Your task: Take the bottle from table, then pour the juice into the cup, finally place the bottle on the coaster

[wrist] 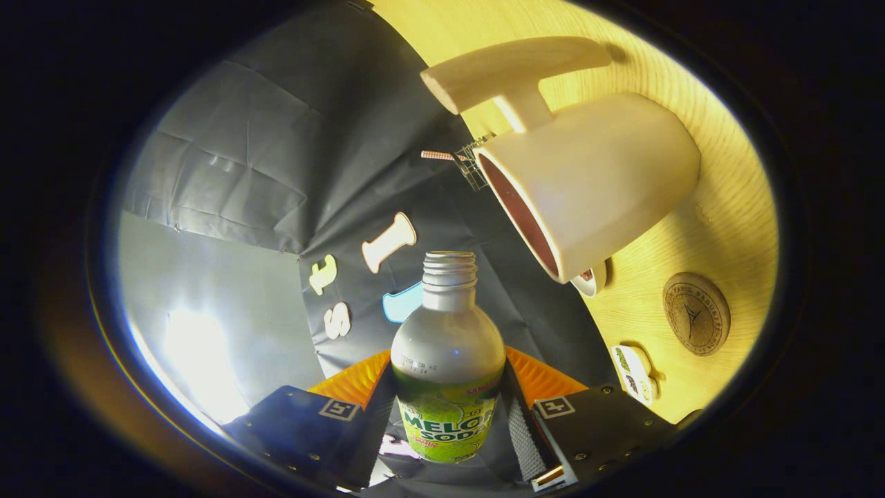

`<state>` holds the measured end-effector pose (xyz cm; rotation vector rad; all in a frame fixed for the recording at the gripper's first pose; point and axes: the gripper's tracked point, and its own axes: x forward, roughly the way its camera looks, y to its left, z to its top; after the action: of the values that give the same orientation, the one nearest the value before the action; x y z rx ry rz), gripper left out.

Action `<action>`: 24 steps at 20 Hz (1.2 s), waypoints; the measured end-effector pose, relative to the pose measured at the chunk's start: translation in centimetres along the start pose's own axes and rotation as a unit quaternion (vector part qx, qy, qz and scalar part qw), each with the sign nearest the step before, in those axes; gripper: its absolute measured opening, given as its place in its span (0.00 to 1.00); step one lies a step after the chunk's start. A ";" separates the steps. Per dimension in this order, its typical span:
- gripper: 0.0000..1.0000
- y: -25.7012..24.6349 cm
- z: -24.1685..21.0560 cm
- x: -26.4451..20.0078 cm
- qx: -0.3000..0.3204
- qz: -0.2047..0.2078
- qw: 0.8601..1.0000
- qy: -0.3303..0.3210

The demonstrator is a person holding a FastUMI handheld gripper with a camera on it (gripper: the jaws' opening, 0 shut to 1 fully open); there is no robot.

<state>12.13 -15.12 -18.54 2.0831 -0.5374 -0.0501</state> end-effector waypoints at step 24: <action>0.77 0.6 -0.3 -1.1 -0.209 -0.039 0.976 0.051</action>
<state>10.97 -14.70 -18.07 1.6826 -0.3470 -0.0925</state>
